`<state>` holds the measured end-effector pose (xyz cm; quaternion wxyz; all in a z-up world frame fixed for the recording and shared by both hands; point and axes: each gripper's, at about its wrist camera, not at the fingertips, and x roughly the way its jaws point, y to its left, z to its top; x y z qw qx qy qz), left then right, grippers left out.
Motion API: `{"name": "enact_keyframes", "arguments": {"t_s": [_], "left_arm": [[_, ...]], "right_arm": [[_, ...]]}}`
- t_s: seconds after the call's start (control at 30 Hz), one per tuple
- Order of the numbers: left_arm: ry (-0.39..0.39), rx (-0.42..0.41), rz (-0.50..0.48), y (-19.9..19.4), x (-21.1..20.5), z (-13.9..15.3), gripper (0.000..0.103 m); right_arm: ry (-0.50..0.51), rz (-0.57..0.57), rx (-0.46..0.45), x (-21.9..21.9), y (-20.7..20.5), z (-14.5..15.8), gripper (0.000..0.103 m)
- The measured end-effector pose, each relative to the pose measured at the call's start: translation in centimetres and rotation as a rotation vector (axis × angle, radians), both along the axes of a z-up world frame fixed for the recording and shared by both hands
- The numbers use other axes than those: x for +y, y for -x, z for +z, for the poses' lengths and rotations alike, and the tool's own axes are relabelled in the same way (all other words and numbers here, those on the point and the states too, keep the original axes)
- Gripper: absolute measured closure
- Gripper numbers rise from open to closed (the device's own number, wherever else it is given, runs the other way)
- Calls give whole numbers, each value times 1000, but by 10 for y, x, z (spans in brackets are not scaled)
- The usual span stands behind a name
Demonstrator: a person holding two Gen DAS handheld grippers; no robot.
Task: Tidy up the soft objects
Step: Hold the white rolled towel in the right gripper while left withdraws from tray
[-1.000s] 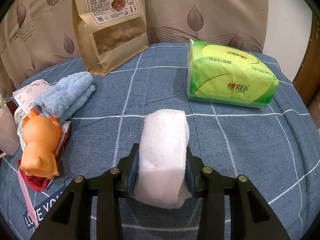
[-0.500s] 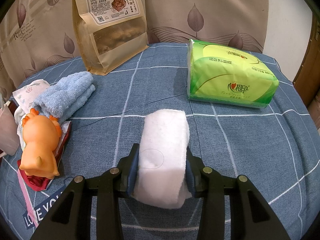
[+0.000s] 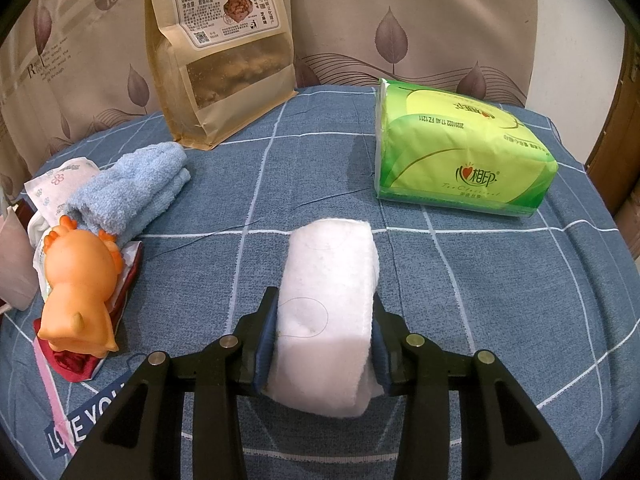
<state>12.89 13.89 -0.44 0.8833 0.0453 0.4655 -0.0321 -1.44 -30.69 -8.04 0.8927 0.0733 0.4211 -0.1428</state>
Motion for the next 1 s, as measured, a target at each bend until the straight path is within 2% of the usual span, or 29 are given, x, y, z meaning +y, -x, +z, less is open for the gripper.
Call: {"name": "enact_keyframes", "arguments": {"t_s": [0.13, 0.43, 0.73, 1.0], "left_arm": [[15, -18, 17, 23, 8, 0, 57], [-41, -64, 60, 52, 18, -8, 55], [-38, -70, 75, 55, 30, -17, 55], [0, -59, 109, 50, 49, -25, 55]], "right_arm": [[1, 0, 0, 1, 0, 0, 63], [32, -3, 10, 3, -1, 0, 67], [54, -12, 25, 3, -3, 1, 71], [76, -33, 30, 13, -5, 13, 76]]}}
